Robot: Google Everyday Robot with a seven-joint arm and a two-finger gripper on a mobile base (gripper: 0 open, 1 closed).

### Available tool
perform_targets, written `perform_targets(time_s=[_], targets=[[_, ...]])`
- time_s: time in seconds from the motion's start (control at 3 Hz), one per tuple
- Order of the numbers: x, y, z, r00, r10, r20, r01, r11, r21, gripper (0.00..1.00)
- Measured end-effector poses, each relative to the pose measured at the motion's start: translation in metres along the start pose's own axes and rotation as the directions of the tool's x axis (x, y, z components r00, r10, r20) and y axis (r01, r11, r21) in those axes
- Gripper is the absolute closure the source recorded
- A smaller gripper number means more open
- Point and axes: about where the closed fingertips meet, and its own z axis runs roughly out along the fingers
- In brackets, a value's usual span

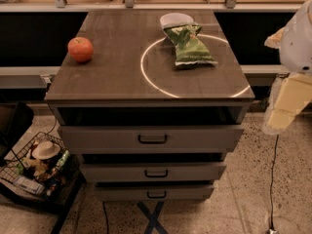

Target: Open top drawer

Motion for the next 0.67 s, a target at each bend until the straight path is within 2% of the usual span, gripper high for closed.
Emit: perform_targets(time_s=[0.33,0.67], targets=[[0.017,0.029,0.041,0.997,-0.048,-0.056,0.048,0.9989,-0.004,0.00],[0.022,0.053,0.071,0.994,-0.099,-0.047,0.099,0.9951,-0.010,0.00]])
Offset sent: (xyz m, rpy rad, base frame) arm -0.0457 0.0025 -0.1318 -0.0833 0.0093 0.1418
